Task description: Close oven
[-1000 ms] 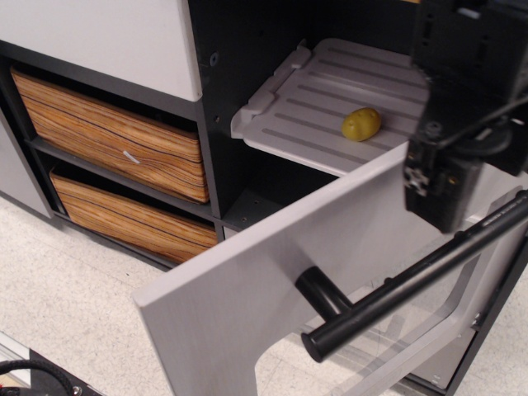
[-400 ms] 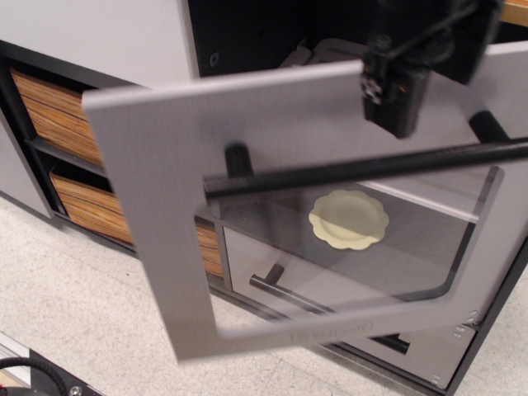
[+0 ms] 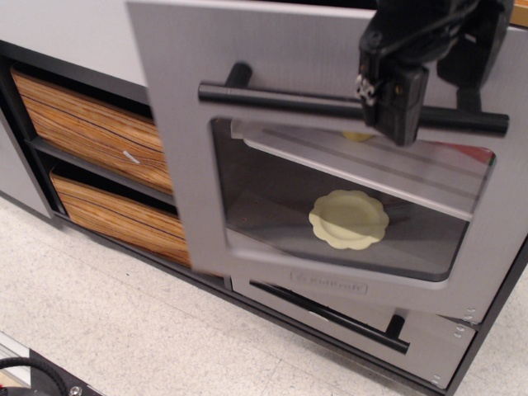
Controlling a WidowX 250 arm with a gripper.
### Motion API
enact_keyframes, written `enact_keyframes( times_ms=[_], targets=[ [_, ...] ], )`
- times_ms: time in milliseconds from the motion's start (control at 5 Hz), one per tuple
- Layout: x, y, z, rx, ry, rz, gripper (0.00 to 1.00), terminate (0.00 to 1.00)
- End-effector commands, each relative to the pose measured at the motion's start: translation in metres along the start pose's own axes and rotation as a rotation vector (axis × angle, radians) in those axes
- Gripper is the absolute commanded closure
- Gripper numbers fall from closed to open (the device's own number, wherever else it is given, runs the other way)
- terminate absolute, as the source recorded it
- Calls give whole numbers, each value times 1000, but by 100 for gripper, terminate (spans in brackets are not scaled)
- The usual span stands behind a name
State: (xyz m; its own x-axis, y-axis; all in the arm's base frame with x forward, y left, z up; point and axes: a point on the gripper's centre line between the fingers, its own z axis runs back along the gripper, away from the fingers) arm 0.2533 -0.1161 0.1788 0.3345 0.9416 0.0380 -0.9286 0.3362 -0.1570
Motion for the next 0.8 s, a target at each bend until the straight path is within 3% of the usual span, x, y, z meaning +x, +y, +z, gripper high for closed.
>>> enact_keyframes(
  times_ms=[0, 400, 600],
  targets=[
    [18, -3, -41, -12, -48, -39, 0, 0],
    [64, -2, -94, 15, -99, 13, 0, 0],
    [71, -7, -93, 6, -121, 27, 0, 0]
  ],
)
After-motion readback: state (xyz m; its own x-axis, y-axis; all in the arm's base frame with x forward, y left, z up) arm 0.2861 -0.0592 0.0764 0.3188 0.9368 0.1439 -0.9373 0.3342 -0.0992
